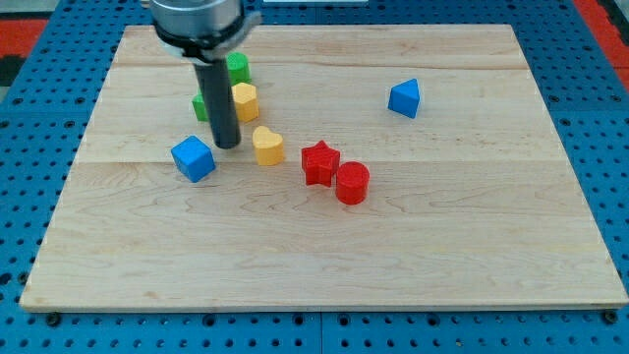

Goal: Move the yellow hexagon closer to the red star

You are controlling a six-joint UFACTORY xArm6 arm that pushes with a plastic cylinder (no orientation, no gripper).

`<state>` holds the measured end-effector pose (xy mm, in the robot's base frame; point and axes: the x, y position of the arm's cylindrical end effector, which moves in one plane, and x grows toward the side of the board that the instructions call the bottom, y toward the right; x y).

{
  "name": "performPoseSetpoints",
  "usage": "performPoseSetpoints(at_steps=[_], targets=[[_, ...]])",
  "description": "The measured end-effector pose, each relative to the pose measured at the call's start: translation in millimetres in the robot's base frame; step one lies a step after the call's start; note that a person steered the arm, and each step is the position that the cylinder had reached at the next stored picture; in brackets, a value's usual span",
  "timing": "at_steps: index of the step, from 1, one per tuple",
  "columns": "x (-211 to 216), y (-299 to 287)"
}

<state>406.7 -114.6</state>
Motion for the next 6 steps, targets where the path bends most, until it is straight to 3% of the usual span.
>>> performPoseSetpoints(at_steps=[1, 2, 3, 4, 5, 6], targets=[[1, 77], [29, 120], [-12, 143], [-78, 128], [-101, 60], [-80, 8]])
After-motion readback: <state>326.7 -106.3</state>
